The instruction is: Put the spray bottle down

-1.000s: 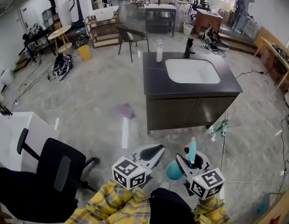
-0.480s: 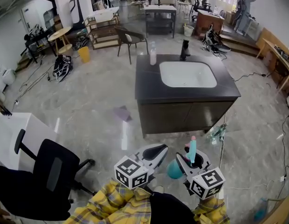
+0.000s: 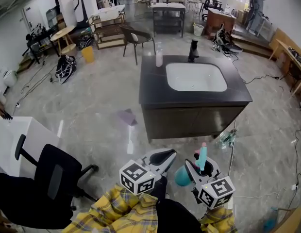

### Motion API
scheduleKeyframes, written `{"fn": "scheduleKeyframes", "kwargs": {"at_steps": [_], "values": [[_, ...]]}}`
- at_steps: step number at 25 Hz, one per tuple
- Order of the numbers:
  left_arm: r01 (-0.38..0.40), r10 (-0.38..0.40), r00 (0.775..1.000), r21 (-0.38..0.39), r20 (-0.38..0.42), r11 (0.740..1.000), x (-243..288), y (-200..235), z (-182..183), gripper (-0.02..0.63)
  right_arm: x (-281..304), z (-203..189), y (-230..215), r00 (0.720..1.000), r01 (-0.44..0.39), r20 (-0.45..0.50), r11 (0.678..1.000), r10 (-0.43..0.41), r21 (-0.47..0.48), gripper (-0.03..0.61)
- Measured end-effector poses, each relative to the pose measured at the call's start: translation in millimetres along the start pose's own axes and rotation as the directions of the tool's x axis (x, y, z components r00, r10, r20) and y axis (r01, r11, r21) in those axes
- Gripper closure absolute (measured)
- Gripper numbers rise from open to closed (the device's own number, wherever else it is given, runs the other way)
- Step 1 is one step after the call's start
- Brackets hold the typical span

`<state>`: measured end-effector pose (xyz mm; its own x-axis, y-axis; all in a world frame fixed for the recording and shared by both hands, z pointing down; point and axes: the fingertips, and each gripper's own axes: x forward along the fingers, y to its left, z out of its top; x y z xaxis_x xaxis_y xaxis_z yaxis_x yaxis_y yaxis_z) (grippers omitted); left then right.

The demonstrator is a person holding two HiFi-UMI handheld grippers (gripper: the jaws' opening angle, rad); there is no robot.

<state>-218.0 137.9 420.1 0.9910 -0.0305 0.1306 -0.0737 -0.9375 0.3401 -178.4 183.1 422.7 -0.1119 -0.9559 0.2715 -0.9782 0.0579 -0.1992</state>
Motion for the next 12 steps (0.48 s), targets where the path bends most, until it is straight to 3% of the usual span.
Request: {"fn": "scheduleKeyframes", "kwargs": {"at_steps": [12], "values": [[0.047,-0.047,0.998,-0.007,-0.034,0.999,82.3,63.5,22.9,0.584,59.6,25.8,-79.0,0.998,0.054,-0.021,0.999,-0.054,0.009,0.425]]}}
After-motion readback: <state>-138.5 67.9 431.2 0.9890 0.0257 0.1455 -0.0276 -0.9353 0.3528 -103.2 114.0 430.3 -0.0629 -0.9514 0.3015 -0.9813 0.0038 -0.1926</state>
